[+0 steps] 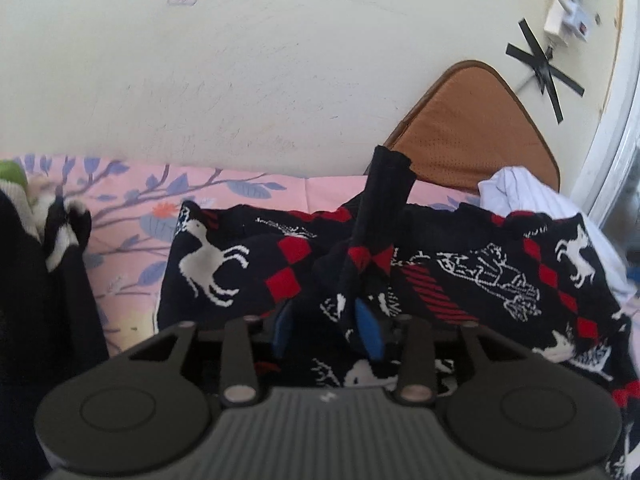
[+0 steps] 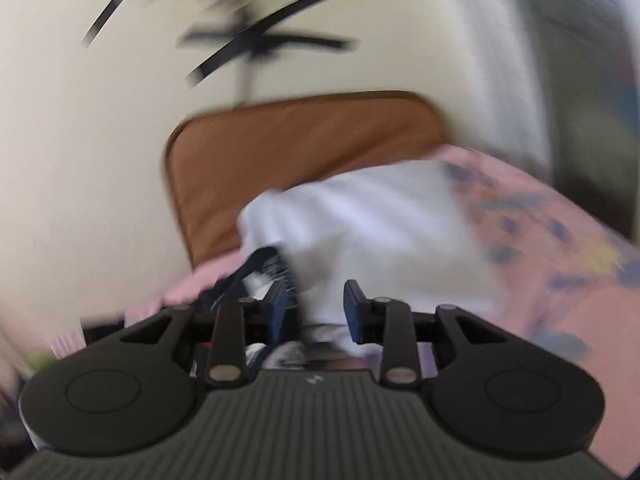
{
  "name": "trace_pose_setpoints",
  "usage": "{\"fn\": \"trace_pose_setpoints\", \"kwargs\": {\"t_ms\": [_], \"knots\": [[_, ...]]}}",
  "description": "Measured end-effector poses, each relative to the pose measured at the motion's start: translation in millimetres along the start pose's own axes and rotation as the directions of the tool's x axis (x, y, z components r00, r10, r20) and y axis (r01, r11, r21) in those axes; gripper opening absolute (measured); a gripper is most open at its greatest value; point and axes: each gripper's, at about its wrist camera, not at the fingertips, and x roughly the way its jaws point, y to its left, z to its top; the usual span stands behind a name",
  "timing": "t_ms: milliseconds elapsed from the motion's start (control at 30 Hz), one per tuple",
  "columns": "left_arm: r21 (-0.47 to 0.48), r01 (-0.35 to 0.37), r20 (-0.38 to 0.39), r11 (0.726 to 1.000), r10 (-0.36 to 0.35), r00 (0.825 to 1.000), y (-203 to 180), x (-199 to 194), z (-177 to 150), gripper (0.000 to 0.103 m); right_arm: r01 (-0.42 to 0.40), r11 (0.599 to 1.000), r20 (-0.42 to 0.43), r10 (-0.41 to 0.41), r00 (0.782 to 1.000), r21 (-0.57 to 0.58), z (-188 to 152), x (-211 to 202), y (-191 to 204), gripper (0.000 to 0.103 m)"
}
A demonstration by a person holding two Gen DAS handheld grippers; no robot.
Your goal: Fold small clothes
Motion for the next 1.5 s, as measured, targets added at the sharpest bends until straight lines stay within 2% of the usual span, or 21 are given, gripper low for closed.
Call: {"fn": "trace_pose_setpoints", "kwargs": {"t_ms": [100,167,333,433,467,567,633,667,700,767,867,967,1033,1133,1200,1233,1267,1367,1433,1467,1500], "knots": [[0.002,0.002,0.002,1.0,-0.002,1.0,-0.6,1.1,0.4,0.036,0.015,0.982,-0.02,-0.011,1.0,0.19,2.8,-12.9,-38.8,0.044],[0.016,0.001,0.008,1.0,-0.001,1.0,-2.4,0.2,-0.5,0.036,0.032,0.976,-0.012,-0.031,0.999,0.214,5.8,-12.4,-49.6,0.055],[0.031,0.005,0.017,1.0,-0.005,1.0,-5.3,-1.1,-1.4,0.036,0.141,0.989,0.031,-0.142,0.989,0.047,29.1,19.2,-50.3,0.066],[0.029,0.008,0.016,1.0,-0.008,1.0,-5.3,-0.8,-1.3,0.036,0.058,0.998,0.01,-0.058,0.998,0.027,43.6,45.8,-60.0,0.072],[0.028,0.008,0.017,1.0,-0.009,1.0,-5.4,-0.8,-1.5,0.036,0.017,1.0,-0.012,-0.016,1.0,0.017,48.0,57.6,-60.8,0.08],[0.03,0.011,0.021,1.0,-0.012,1.0,-5.1,-1.6,-2.0,0.036,0.01,0.999,-0.073,-0.013,0.997,-0.039,56.3,91.4,-56.2,0.086],[0.032,0.011,0.025,0.999,-0.012,1.0,-5.6,-2.1,-2.4,0.036,0.005,0.997,-0.063,-0.01,0.998,-0.077,57.7,103.6,-51.3,0.083],[0.034,0.009,0.026,0.999,-0.01,1.0,-6.0,-2.2,-2.5,0.036,-0.013,0.996,-0.065,0.007,0.998,-0.093,57.7,105.5,-47.4,0.061],[0.036,0.007,0.027,0.999,-0.008,1.0,-6.7,-2.2,-2.5,0.036,-0.005,0.994,-0.057,-0.001,0.998,-0.112,57.9,106.0,-40.4,0.055],[0.04,0.003,0.028,0.999,-0.005,1.0,-7.6,-2.2,-2.6,0.036,0.001,0.988,-0.01,-0.003,1.0,-0.155,59.3,99.8,-25.9,0.03],[0.048,0.002,0.032,0.999,-0.003,0.999,-8.4,-2.7,-2.9,0.037,-0.02,0.985,0.065,0.032,0.997,-0.172,68.0,84.6,-11.5,0.024],[0.054,0.002,0.036,0.999,-0.004,0.999,-8.4,-3.2,-3.2,0.037,0.058,0.97,0.175,-0.016,0.984,-0.236,76.8,77.0,2.3,0.023],[0.058,0.002,0.041,0.998,-0.004,0.999,-8.8,-4.1,-3.3,0.037,0.122,0.97,0.237,-0.071,0.969,-0.208,87.2,78.3,-1.9,0.023],[0.071,0.0,0.043,0.997,-0.003,0.999,-10.6,-4.0,-3.2,0.037,0.161,0.973,0.173,-0.132,0.976,-0.167,99.3,100.9,-21.0,0.025],[0.08,-0.002,0.047,0.997,-0.002,0.999,-11.7,-4.6,-3.2,0.037,0.277,0.941,0.136,-0.254,0.958,-0.193,95.2,116.8,-28.8,0.039],[0.083,-0.002,0.049,0.997,-0.002,0.999,-12.0,-4.9,-3.3,0.037,0.333,0.92,0.145,-0.308,0.94,-0.205,91.0,118.6,-31.7,0.051],[0.084,-0.001,0.049,0.997,-0.004,0.999,-11.6,-5.2,-3.4,0.037,0.361,0.911,0.169,-0.331,0.928,-0.199,87.1,113.8,-33.7,0.056],[0.079,0.001,0.048,0.997,-0.004,0.999,-10.8,-5.3,-3.0,0.038,0.391,0.908,0.28,-0.341,0.897,-0.148,78.2,79.9,-29.4,0.056],[0.077,0.0,0.051,0.997,-0.004,0.999,-10.5,-5.7,-3.0,0.038,0.375,0.912,0.349,-0.302,0.887,-0.163,68.5,50.8,-15.4,0.056],[0.079,-0.001,0.054,0.997,-0.003,0.999,-11.0,-6.2,-3.4,0.039,0.351,0.917,0.359,-0.268,0.894,-0.19,63.8,39.8,-7.5,0.058],[0.083,-0.002,0.057,0.997,-0.002,0.998,-11.1,-6.7,-3.6,0.039,0.3,0.926,0.344,-0.211,0.915,-0.229,60.1,30.4,1.6,0.058]]}}
